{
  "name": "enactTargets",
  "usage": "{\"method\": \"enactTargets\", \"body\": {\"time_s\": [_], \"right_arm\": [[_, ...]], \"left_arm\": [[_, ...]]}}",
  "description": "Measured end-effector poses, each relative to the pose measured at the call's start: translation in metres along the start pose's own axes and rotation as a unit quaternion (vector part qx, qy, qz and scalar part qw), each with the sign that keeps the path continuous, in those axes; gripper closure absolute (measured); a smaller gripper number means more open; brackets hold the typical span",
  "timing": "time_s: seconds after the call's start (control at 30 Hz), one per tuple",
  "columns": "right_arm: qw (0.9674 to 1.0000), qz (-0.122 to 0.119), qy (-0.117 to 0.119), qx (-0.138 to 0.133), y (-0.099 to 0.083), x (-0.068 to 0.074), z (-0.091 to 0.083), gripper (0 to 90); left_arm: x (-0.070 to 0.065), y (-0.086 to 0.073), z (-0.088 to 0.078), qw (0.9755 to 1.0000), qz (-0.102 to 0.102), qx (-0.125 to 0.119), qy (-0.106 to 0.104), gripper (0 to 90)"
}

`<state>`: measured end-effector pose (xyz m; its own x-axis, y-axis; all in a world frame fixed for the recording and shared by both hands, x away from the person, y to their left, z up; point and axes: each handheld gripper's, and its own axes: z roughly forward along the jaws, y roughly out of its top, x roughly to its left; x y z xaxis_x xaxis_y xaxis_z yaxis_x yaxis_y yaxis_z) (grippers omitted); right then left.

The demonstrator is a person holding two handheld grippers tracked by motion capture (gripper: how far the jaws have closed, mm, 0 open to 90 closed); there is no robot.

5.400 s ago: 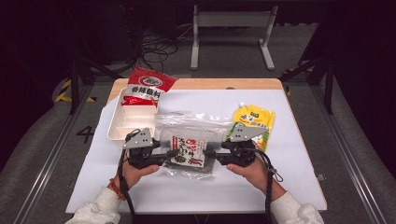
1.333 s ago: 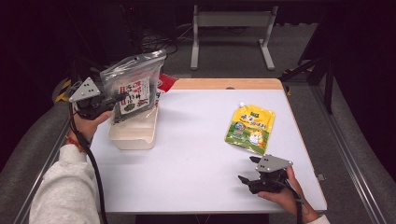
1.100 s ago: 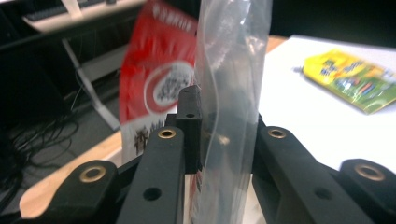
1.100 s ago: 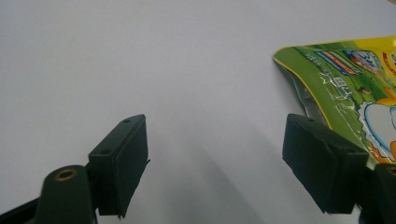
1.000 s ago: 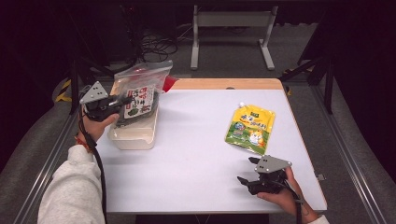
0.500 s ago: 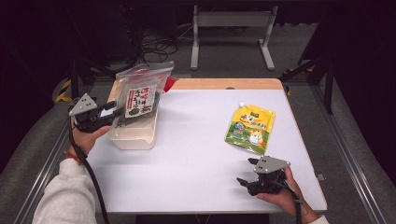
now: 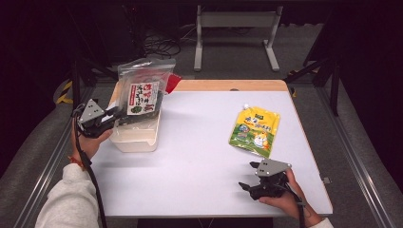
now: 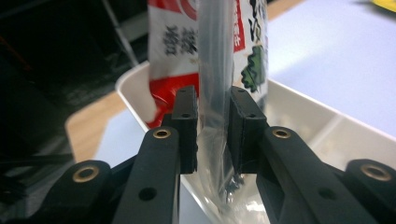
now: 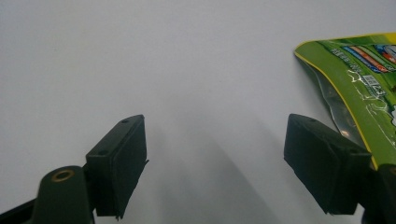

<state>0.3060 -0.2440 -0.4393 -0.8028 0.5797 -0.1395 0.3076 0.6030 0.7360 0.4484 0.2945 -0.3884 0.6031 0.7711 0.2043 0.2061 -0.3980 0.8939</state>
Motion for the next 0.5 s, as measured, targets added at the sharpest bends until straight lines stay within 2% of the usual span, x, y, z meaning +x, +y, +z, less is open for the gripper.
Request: {"method": "enactTargets", "body": {"time_s": [0.07, 0.13, 0.2, 0.27, 0.4, 0.5], "right_arm": [[1.0, 0.001, 0.001, 0.001, 0.0, 0.0, 0.0, 21.5], [1.0, 0.002, 0.003, 0.0, 0.0, 0.0, 0.0, 21.5], [1.0, 0.001, 0.004, 0.001, -0.001, 0.0, 0.0, 21.5], [1.0, 0.002, 0.007, -0.001, -0.001, 0.001, 0.0, 21.5], [0.9999, 0.006, 0.012, -0.001, -0.001, 0.0, 0.0, 21.6], [0.9999, 0.007, 0.013, 0.0, -0.001, 0.001, 0.001, 21.6]], "left_arm": [[0.001, -0.002, 0.004, 1.0, -0.001, -0.004, -0.004, 75.4], [0.003, -0.005, 0.006, 0.9999, -0.003, 0.001, -0.017, 75.4], [0.006, -0.012, 0.008, 0.9993, -0.021, -0.004, -0.031, 75.5], [0.006, -0.018, 0.008, 0.9992, -0.021, -0.006, -0.032, 75.5], [0.006, -0.021, 0.009, 0.9991, -0.022, -0.005, -0.037, 75.5], [0.008, -0.026, 0.01, 0.9985, -0.031, -0.01, -0.045, 75.5]]}}
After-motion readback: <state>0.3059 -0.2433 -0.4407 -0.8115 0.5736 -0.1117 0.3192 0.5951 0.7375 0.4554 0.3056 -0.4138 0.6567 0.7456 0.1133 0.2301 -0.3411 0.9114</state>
